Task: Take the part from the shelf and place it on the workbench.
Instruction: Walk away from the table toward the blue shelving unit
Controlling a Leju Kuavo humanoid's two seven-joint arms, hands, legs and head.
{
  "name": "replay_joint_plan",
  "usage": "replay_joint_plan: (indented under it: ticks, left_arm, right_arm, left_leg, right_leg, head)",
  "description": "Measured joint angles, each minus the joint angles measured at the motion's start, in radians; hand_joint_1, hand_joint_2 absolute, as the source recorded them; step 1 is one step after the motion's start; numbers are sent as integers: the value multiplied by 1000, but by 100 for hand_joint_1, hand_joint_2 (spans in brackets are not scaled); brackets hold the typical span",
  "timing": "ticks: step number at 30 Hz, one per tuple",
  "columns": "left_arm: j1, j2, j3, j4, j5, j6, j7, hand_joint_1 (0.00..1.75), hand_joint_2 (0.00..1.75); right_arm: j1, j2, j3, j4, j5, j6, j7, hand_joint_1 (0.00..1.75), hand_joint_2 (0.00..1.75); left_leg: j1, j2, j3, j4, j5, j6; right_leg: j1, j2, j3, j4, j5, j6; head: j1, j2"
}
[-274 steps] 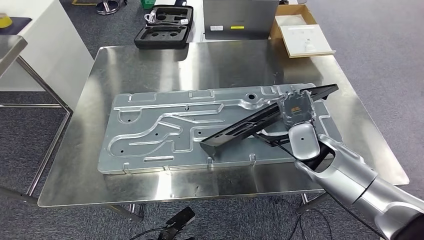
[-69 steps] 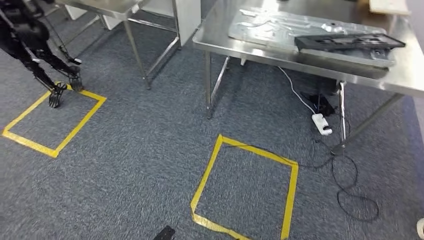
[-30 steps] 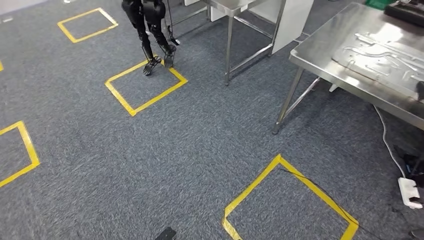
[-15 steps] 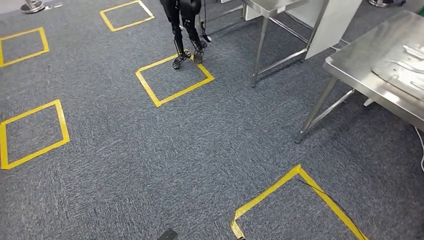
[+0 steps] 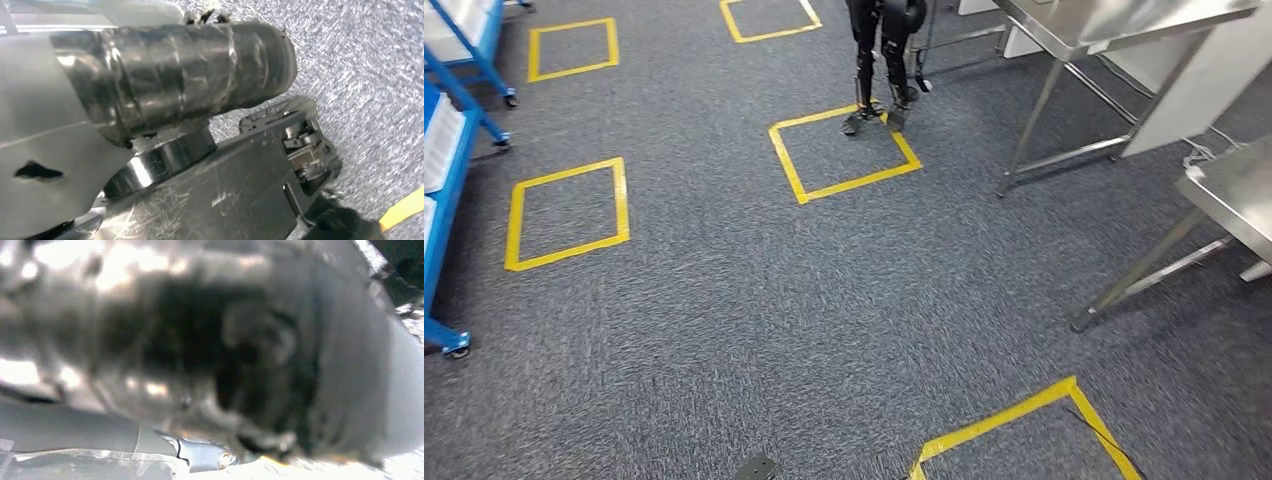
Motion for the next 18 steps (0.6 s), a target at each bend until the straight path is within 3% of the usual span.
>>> replay_joint_plan:
  ticks: [1,3,5,7,9,10,11,12,14,16,18]
  left_arm:
    - [0,0,0,0,-6,-2,4,0,0]
    - [1,1,-1,1,-24,-6,15,0,0]
    - [5,4,-6,2,-41,-10,24,0,0]
    - [1,5,-13,2,-57,-14,33,0,0]
    - [-4,5,-20,2,-69,-15,38,0,0]
    - [-4,5,-24,2,-72,-15,39,0,0]
    - [-4,6,-28,2,-74,-16,40,0,0]
    - [-3,6,-31,2,-75,-17,41,0,0]
    - [-3,8,-33,2,-75,-21,43,0,0]
    - [-6,10,-35,2,-74,-24,44,0,0]
    - [-6,12,-38,2,-72,-24,44,0,0]
  right_arm:
    - [0,1,0,0,1,-2,1,0,0]
    - [0,3,1,0,-1,-3,0,0,0]
    - [-2,5,1,-1,-5,-1,-1,0,0]
    - [-2,7,1,-1,-6,3,-1,0,0]
    - [1,8,1,0,-6,10,1,0,0]
    - [2,9,2,0,-4,14,1,0,0]
    - [2,9,3,0,-2,18,1,0,0]
    - [1,10,5,0,1,20,0,0,0]
    - [-1,11,10,0,8,21,-3,0,0]
    - [-3,12,16,-1,12,20,-4,0,0]
    - [-6,14,21,-1,14,19,-4,0,0]
  left_leg:
    - [1,-11,-5,2,-1,-6]
    - [3,-29,-11,-1,3,-19]
    - [1,10,-23,21,-9,-31]
    - [0,78,-69,113,-56,-42]
    - [4,103,-132,233,-102,-49]
    - [6,107,-148,260,-104,-52]
    - [8,110,-146,254,-89,-53]
    - [9,116,-123,210,-59,-52]
    - [4,149,-51,78,-2,-45]
    - [-4,171,-12,4,15,-31]
    - [-9,158,-11,-5,12,-18]
  right_leg:
    - [1,12,5,-15,-2,-4]
    - [2,-6,12,-22,-1,-16]
    - [-1,-32,23,-31,4,-29]
    - [-1,-60,29,-36,4,-38]
    - [1,-94,32,-36,-1,-42]
    - [2,-110,34,-36,-4,-42]
    - [2,-124,36,-35,-6,-41]
    - [2,-135,40,-35,-10,-40]
    - [4,-156,50,-35,-17,-33]
    - [8,-173,57,-37,-24,-23]
    - [10,-189,65,-43,-26,-12]
  head:
    - [0,0]
    - [1,0]
    - [-5,0]
    - [-13,0]
    - [-16,0]
    - [-17,0]
    - [-17,0]
    - [-17,0]
    - [-17,0]
    - [-16,0]
    - [-15,0]
